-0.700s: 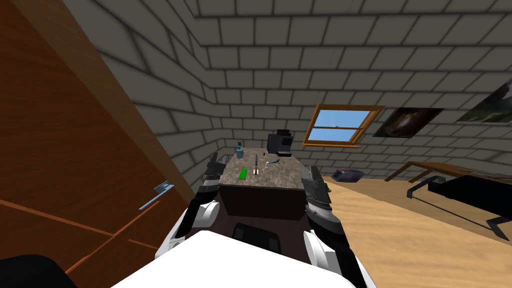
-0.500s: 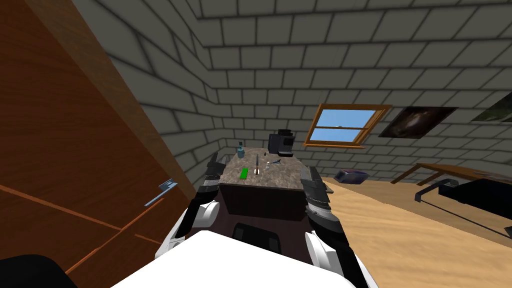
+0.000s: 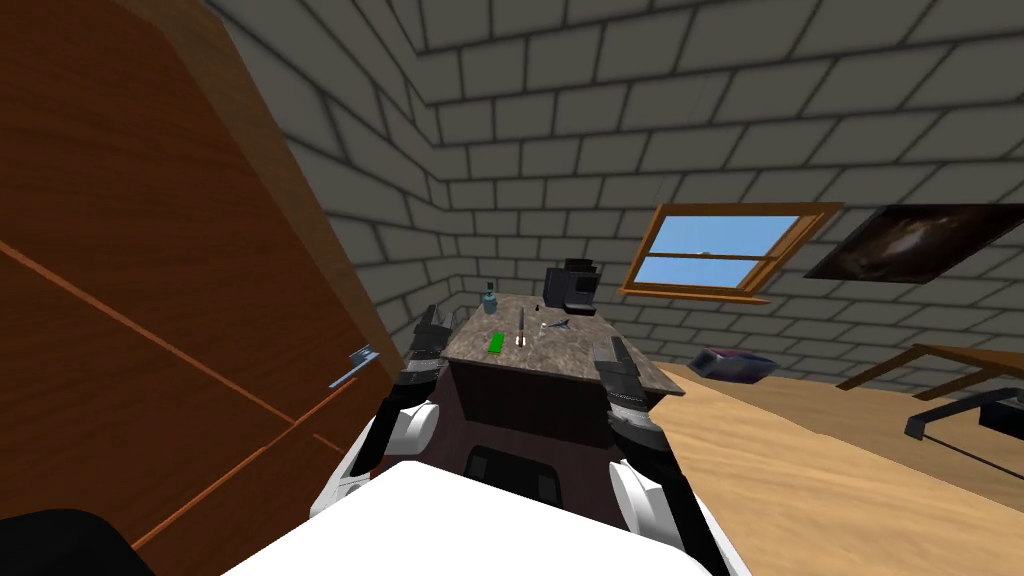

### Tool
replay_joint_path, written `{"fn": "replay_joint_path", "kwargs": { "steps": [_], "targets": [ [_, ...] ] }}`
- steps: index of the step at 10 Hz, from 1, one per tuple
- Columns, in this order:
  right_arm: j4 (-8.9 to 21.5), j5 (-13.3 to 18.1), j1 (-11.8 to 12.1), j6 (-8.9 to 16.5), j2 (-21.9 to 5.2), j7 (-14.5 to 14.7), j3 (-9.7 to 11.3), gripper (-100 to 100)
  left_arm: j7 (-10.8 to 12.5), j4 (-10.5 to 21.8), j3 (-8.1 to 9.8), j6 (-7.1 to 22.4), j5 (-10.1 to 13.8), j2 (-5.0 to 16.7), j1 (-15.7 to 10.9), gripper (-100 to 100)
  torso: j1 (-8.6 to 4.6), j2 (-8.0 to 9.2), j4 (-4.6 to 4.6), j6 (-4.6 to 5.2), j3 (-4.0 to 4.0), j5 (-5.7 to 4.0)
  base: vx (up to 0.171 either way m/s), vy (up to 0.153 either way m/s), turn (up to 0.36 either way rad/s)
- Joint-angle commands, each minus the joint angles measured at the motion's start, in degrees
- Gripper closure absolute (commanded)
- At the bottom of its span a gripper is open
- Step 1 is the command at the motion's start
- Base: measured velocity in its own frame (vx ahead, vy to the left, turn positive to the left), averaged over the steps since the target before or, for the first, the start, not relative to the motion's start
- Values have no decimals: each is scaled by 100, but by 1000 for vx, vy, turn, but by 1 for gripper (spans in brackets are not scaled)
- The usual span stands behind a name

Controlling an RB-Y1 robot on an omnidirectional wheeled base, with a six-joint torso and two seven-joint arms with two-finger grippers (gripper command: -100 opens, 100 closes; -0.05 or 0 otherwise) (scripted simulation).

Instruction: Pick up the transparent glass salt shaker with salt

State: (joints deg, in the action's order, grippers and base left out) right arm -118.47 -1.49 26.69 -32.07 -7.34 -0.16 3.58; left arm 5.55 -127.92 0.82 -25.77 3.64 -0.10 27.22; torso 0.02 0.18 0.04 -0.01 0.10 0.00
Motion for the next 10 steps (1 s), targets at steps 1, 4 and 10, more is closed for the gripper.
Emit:
{"fn": "replay_joint_path", "kwargs": {
  "steps": [1, 4, 10],
  "targets": [
    [156, -237, -73, 198, -65, -242, 0, -100, 0, 0, 0, 0, 0, 0, 0, 0, 0, 0, 0, 0, 0, 0, -61, 8, 186],
    [495, -570, -214, 369, -126, -557, -23, -100, 0, 0, 0, 0, 0, 0, 0, 0, 4, 5, 1, 1, 3, 1, -59, 17, 146],
    [1396, -1492, -624, 832, -224, -1438, -70, -100, 0, 0, 0, 0, 0, 0, 0, 0, -2, -3, 0, 1, -1, 0, -50, 12, 162]
  ]
}}
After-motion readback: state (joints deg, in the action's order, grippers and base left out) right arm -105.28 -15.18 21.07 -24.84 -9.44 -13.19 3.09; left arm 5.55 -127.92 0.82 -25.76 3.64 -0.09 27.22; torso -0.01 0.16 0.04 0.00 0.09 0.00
